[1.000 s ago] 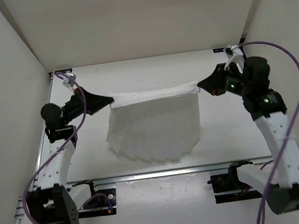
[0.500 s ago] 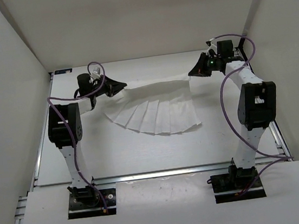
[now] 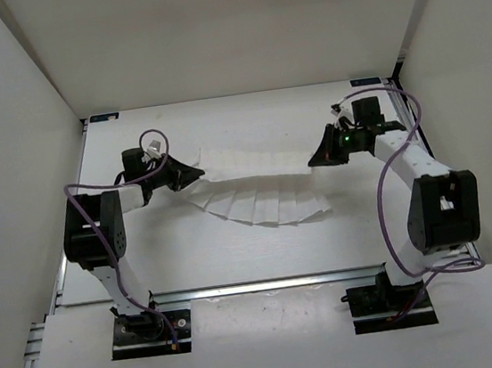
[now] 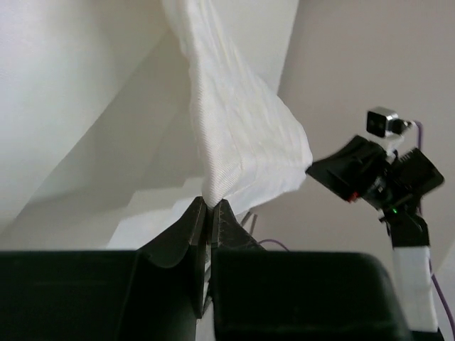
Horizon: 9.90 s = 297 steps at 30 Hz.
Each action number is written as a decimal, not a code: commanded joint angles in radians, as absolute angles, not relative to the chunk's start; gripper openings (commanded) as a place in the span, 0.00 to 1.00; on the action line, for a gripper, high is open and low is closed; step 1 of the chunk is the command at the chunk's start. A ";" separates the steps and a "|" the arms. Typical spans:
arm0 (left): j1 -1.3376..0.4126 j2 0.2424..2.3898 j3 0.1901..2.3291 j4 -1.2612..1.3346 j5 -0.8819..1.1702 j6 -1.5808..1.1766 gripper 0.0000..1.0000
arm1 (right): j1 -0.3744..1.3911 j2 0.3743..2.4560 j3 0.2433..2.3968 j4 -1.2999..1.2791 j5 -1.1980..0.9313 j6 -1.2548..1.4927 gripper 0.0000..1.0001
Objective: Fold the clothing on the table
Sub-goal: Fold the skirt
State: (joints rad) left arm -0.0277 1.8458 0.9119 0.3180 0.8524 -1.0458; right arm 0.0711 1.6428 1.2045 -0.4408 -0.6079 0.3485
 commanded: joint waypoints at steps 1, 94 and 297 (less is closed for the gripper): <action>0.038 1.738 0.903 0.157 0.761 -0.887 0.00 | 0.133 1.522 1.094 -0.569 -0.562 0.288 0.00; 0.014 1.697 1.112 -0.555 0.466 -0.423 0.00 | 0.451 1.833 1.083 -0.333 -0.459 0.620 0.38; -0.245 1.511 1.005 -0.010 0.661 -0.908 0.49 | 0.452 2.203 1.588 -0.327 -0.795 0.472 0.00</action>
State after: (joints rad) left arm -0.1486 1.5146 1.0618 -0.1417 0.5034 -0.8036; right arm 0.4351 2.1983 1.5433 -0.2810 -0.8742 0.4911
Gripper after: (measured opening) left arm 0.511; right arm 0.007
